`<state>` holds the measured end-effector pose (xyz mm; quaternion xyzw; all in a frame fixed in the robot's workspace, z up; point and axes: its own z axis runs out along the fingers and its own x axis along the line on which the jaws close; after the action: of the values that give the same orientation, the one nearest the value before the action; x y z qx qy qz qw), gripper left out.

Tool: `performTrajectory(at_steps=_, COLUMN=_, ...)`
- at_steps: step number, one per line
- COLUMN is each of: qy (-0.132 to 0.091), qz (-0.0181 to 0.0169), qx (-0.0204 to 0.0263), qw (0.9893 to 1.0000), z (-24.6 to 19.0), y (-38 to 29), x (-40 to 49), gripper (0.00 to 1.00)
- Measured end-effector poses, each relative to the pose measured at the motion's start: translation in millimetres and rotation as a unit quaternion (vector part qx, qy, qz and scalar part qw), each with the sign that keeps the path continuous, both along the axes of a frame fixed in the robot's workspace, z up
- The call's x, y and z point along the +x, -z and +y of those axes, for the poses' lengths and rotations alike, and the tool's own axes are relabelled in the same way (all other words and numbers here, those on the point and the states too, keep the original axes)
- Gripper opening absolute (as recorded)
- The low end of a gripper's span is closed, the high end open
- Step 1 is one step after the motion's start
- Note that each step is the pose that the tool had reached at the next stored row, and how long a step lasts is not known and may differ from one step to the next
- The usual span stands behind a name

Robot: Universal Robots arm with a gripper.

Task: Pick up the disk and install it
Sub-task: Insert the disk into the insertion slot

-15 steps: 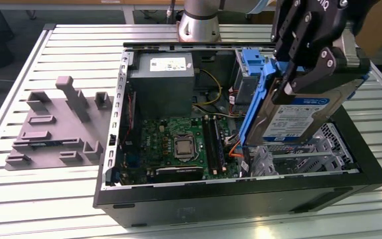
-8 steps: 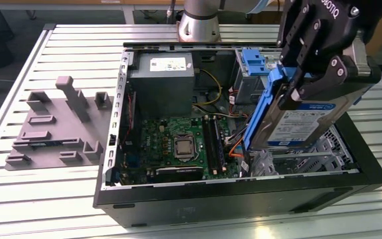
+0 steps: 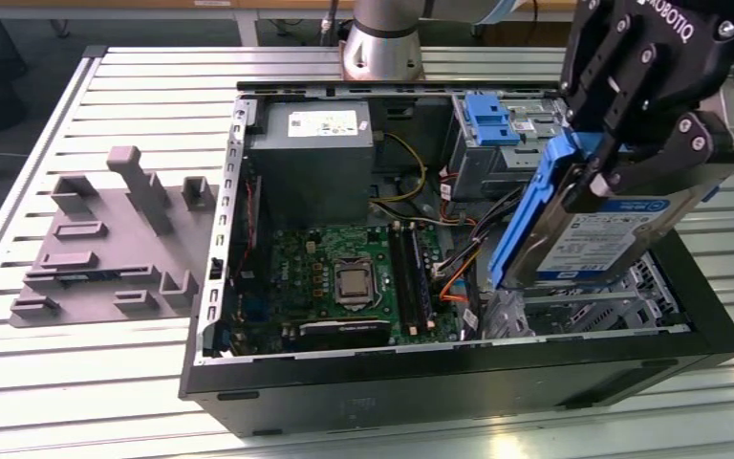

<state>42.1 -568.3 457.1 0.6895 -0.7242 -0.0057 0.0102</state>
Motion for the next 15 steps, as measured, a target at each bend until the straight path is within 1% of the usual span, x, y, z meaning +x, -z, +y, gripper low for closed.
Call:
performTrajectory(at_steps=3, qy=-0.001, qz=0.0000, qx=-0.0001, qw=1.0000, z=0.0, y=1.1, x=7.1, gripper=0.36)
performTrajectory(at_steps=6, qy=-0.001, qz=0.0000, qx=-0.0001, qw=1.0000, z=0.0, y=2.1, x=12.0, gripper=0.36)
performTrajectory(at_steps=12, qy=-0.001, qz=0.0000, qx=0.0001, qw=1.0000, z=0.1, y=4.7, x=17.8, gripper=0.36)
performTrajectory(at_steps=15, qy=-0.002, qz=0.0000, qx=0.0021, qw=1.0000, z=0.1, y=5.4, x=19.4, gripper=0.36)
